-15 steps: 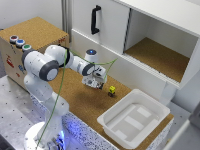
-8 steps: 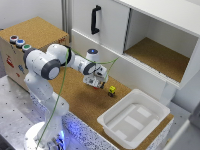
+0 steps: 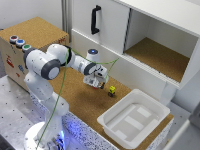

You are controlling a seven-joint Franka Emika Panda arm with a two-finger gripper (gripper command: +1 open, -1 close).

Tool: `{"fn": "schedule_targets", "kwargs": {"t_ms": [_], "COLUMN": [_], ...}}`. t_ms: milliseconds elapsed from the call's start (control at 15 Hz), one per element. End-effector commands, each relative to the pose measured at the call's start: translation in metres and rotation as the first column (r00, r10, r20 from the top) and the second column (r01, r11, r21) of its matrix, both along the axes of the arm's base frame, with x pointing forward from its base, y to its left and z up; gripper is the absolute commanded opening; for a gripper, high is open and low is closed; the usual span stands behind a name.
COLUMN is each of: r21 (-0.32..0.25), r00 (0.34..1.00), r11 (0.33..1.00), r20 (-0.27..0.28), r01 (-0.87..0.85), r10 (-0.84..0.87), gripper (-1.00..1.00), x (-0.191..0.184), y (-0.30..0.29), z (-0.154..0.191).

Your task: Go towards the pink block and pick it up

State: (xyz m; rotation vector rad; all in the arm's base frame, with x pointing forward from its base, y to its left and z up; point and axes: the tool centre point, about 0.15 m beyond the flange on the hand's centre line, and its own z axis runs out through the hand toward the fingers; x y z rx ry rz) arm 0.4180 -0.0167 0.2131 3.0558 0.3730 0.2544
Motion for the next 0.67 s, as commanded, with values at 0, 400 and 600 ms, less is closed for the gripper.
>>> {"fn": "schedule_targets", "kwargs": {"t_ms": [0, 400, 600], "r21": [-0.060, -0.083, -0.100], "r00": [1.000, 0.986, 0.976], "r11": [0.998, 0.996, 0.994], "r20": [0.021, 0.160, 0.209], "r01": [-0.006, -0.036, -0.042], "r10": [0.007, 0.049, 0.062], "gripper": [-1.00, -1.00, -1.00], "x": [0.000, -0.021, -0.031], "y": [0.004, 0.028, 0.036], "z": [0.048, 0.149, 0.186]}}
